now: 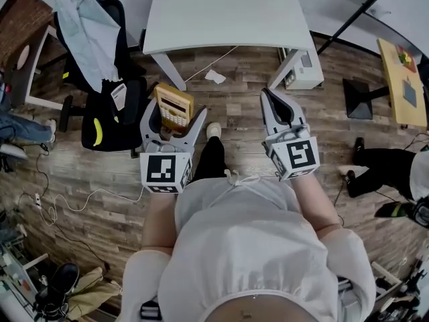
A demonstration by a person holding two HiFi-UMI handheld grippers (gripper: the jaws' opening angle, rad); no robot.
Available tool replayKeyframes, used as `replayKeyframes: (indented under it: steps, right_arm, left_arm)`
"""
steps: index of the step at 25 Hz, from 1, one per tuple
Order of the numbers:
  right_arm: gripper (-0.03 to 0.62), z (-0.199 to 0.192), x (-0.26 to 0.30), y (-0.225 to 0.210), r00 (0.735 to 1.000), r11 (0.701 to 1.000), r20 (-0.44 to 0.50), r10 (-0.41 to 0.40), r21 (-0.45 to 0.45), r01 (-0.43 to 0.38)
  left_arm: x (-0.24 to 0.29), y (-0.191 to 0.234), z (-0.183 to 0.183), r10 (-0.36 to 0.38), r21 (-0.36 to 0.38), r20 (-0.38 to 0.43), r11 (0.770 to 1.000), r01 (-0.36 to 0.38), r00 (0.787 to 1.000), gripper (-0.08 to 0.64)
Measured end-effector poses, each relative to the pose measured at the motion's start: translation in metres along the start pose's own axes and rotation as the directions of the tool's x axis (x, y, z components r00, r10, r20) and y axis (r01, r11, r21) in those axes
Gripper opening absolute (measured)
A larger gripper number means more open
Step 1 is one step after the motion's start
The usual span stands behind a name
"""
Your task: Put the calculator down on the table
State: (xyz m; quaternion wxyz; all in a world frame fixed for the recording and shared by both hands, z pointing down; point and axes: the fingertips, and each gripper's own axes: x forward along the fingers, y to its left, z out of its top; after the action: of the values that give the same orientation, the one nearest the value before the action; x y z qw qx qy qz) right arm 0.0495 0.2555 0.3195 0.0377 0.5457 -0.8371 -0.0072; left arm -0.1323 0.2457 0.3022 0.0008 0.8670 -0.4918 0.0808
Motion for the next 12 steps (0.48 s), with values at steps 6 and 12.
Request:
replayKeyframes:
  steps: [6, 12]
  right_arm:
    - [0.005, 0.003, 0.094, -0.043, 0.999, 0.999, -0.034, -0.031, 0.004, 0.031]
    - [0.005, 0.005, 0.197, -0.079, 0.996, 0.998, -0.059, -0.063, 0.02, 0.064]
  left_arm:
    - [0.089, 0.059, 0.008, -0.03, -0.013, -0.004, 0.999, 0.03, 1.0, 0.416]
    - [0.183, 0.123, 0.011, -0.069, -0.008, -0.031, 0.998, 0.069, 0.997, 0.416]
